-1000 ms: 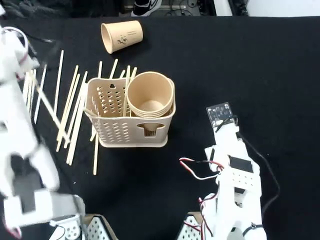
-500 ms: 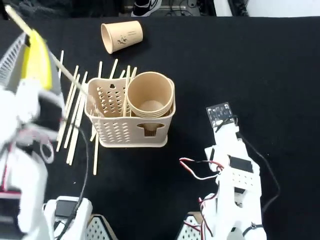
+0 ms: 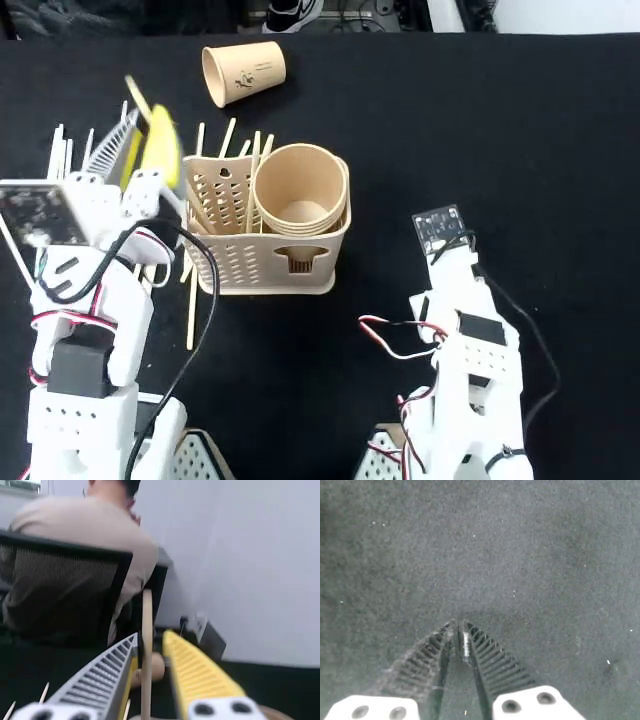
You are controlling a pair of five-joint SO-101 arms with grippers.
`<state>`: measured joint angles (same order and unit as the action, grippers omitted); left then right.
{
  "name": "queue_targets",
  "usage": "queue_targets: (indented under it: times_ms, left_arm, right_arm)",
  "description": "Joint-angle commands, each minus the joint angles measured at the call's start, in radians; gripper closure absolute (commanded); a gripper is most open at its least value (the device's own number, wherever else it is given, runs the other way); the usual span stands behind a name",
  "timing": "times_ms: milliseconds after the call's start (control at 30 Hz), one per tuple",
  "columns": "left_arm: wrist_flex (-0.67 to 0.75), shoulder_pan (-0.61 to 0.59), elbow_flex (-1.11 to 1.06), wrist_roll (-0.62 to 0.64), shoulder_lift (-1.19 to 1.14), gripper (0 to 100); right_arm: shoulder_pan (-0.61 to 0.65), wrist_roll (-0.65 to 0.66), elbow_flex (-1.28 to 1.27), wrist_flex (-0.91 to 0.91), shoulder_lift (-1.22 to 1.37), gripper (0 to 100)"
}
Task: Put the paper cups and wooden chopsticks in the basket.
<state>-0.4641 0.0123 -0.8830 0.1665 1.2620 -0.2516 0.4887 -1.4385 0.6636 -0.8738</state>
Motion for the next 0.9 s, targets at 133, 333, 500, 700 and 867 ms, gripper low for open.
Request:
queue_targets:
  times_ms: [133,333,500,700,867]
  left_arm:
    - [-0.474,-0.062,0.311,-0.023,0.011,76]
    - [-0.629,-0.464,0.387,-0.028,-0.060,75]
    - [-0.618,-0.756,0.352,-0.158,-0.298,75]
    - [-0.542,-0.855,0.438,-0.209,-0.727,76]
    - [-0.549,-0.865,0.662,-0.209,-1.083,76]
  right_arm:
    - [0.011,0.011,0.002,-0.017,-0.018,98.6]
    - [0.011,0.011,0.002,-0.017,-0.018,98.6]
    - [0.011,0.011,0.002,-0.017,-0.018,98.6]
    - [0.011,0.011,0.002,-0.017,-0.018,98.6]
    - [0.011,0.011,0.002,-0.017,-0.018,98.6]
